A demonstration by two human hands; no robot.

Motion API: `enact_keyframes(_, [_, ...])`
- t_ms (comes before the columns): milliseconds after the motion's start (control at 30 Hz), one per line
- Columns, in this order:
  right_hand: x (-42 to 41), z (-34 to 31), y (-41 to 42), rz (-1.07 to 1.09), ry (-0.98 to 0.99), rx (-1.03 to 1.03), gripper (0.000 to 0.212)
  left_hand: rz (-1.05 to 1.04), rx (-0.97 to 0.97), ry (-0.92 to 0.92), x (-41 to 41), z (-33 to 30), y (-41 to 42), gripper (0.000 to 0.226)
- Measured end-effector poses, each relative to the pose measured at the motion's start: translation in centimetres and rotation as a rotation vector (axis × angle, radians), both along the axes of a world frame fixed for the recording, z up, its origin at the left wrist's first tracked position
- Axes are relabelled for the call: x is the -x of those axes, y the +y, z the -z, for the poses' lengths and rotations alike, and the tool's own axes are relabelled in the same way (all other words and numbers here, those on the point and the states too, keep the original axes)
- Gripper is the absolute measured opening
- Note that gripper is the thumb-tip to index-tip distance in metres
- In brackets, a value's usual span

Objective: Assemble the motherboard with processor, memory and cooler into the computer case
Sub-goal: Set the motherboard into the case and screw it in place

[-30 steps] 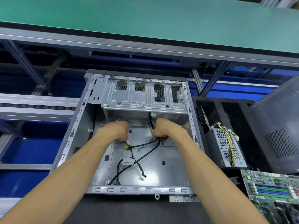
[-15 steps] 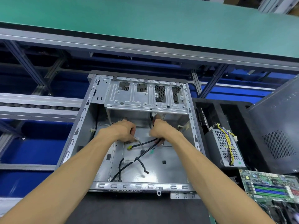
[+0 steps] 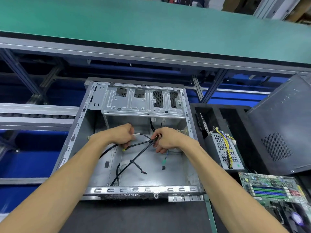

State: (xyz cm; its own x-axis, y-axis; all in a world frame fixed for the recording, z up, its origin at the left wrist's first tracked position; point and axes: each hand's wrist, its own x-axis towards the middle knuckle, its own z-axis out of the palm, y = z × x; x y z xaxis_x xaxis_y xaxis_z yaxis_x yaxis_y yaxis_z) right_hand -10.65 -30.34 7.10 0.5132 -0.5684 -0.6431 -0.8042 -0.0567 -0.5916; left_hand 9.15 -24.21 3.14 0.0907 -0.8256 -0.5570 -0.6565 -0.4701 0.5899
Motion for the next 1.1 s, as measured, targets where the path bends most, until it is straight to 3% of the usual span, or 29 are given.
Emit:
enact_keyframes(267, [-0.1, -1.1, -0.2, 0.134, -0.134, -0.205, 0.047, -0.098, -0.100, 0.155, -1.0, -1.5, 1.1, 0.024])
enact_keyframes(467, [0.0, -0.9, -1.1, 0.158, -0.198, -0.308, 0.043, -0.190, -0.020, 0.263, -1.4, -3.0, 2.5, 0.018])
enact_keyframes(533, [-0.3, -0.6, -0.8, 0.075, -0.132, -0.189, 0.036, -0.217, 0.001, 0.289, -1.2, -3.4, 2.9, 0.018])
enact_keyframes(633, [-0.4, -0.3, -0.2, -0.184, 0.069, 0.214, 0.012, -0.195, 0.029, 0.285, -0.6, -4.0, 3.5, 0.018])
enact_keyframes(733, [-0.2, -0.4, -0.1, -0.289, 0.134, 0.551, 0.019, -0.152, 0.124, 0.286, -0.2, -5.1, 4.2, 0.015])
enact_keyframes(833, [-0.1, -0.9, -0.3, -0.299, 0.074, 0.666, 0.015, -0.102, 0.309, 0.272, -0.2, -7.3, 4.7, 0.015])
enact_keyframes(933, [0.1, -1.5, -0.7, -0.317, 0.048, 0.757, 0.027, -0.044, 0.528, 0.102, -0.1, -9.6, 4.3, 0.014])
enact_keyframes(1000, [0.4, -1.6, -0.8, -0.310, 0.005, 0.804, 0.033, -0.099, 0.648, -0.005, 0.3, -10.5, 3.6, 0.013])
enact_keyframes(1100, [1.4, -1.5, -0.5, -0.309, -0.028, 0.886, 0.035, -0.237, 0.762, 0.052, 0.8, -11.3, 2.3, 0.013])
